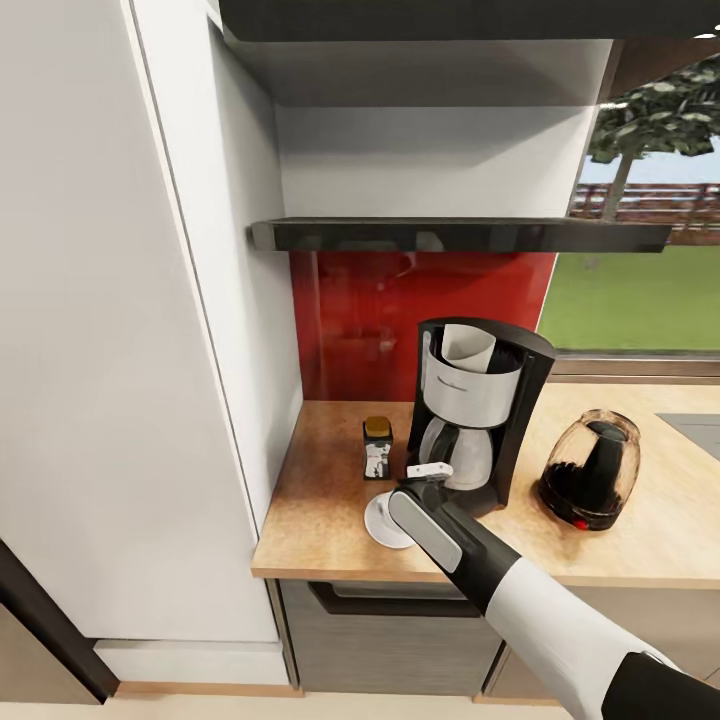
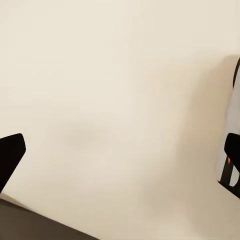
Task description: Set up a coffee station on the kitchen countertop: keep the coffee maker on the countertop, move the bottle of coffee from the kitchen shelf to the counter next to the coffee maker, place a paper coffee filter on top of the coffee maker, put the saucer next to the coffee maker with the coffee cup on the saucer, and place the electric kettle next to the coffee maker.
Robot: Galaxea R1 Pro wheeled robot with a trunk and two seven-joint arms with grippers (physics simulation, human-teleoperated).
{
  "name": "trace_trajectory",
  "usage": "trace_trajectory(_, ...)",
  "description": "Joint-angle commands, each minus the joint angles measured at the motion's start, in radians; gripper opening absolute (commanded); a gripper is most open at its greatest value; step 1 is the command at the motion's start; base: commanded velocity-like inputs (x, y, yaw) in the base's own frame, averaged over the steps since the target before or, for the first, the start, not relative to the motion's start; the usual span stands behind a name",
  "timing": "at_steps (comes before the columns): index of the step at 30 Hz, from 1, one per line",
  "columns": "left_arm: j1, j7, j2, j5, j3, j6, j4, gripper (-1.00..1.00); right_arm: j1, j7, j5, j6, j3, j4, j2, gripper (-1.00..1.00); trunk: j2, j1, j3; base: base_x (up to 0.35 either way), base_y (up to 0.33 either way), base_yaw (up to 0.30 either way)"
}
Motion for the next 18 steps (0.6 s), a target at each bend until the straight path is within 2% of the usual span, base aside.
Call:
trace_trajectory(1,0.0,0.003,0.0,-0.011,0.006,-0.004,0.0,1.0,-0.001,-0.006,-0.007,0.004,0.002,-0.001,0.0,-1.0,-0.002,0.001,-0.002,0.0,0.0,0.0)
trace_trajectory(18,0.0,0.003,0.0,-0.011,0.006,-0.004,0.0,1.0,-0.001,-0.004,-0.008,0.002,0.002,0.026,0.0,-1.0,-0.002,0.001,-0.002,0.016,0.016,0.0)
